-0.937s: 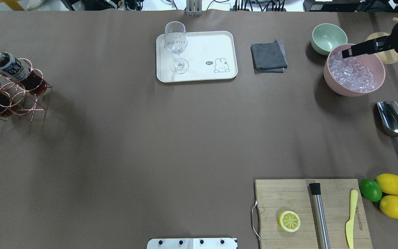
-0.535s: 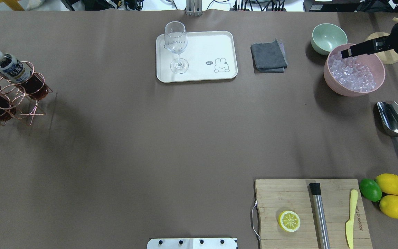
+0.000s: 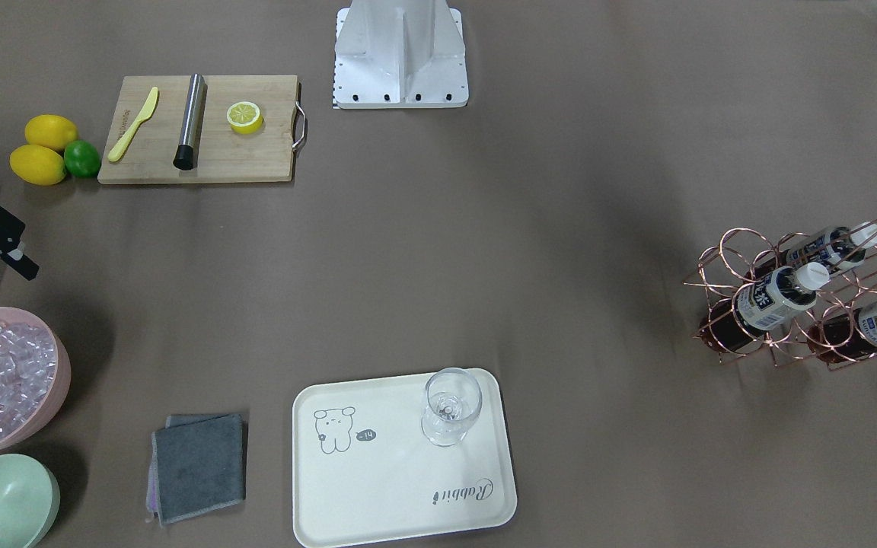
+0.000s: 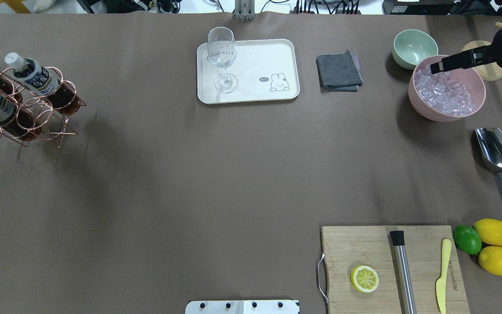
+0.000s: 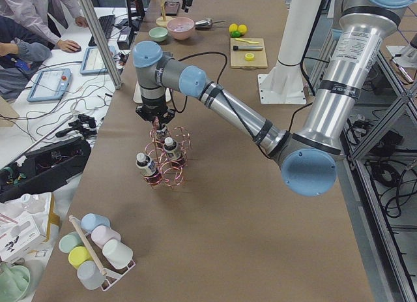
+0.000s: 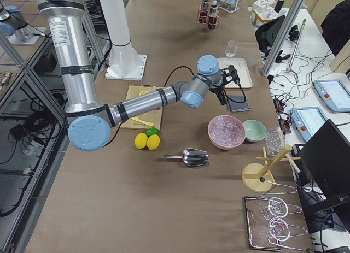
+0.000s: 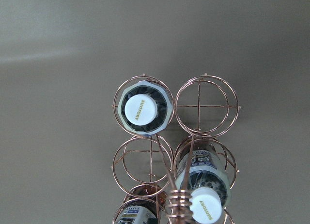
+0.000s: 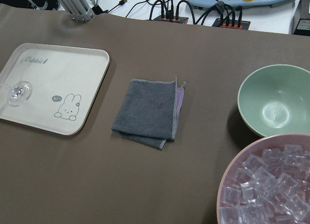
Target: Take tea from basket to plate
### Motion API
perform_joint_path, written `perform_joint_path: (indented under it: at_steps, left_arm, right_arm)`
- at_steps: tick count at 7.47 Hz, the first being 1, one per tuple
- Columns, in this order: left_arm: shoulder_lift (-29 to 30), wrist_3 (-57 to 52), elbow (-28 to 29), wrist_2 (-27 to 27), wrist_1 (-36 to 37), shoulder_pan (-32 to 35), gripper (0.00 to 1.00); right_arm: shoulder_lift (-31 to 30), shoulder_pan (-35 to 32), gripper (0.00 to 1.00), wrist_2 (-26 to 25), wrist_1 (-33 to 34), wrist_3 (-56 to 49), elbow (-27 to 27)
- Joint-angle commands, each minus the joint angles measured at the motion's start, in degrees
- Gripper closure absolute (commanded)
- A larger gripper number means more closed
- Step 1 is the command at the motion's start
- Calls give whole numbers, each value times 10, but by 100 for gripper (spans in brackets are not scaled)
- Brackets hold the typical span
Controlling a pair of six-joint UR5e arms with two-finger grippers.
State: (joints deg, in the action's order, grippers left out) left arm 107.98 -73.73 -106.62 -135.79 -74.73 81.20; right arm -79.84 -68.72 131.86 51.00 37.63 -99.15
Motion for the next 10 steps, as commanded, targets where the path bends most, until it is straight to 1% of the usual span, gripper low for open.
perform_joint_path:
  at_steps: [1, 3, 5, 7, 8, 10]
  left_arm:
    - [20, 33, -3, 1, 1, -20, 100]
    - [35, 70, -14, 14, 5, -44, 100]
    - [52, 145, -38, 34, 6, -82, 100]
    - [70, 208, -57, 40, 6, -119, 100]
    - [79, 241, -63, 44, 4, -141, 100]
    - [113, 275, -64, 62, 4, -171, 100]
  right_arm:
    - [1, 0, 0, -1, -2, 0, 0]
    - [2, 0, 0, -2, -2, 0, -1]
    - [2, 1, 0, -2, -3, 0, -3]
    - [6, 1, 0, -3, -3, 0, -3]
    - [9, 0, 0, -3, -3, 0, -3]
    - [14, 1, 0, -4, -3, 0, -2]
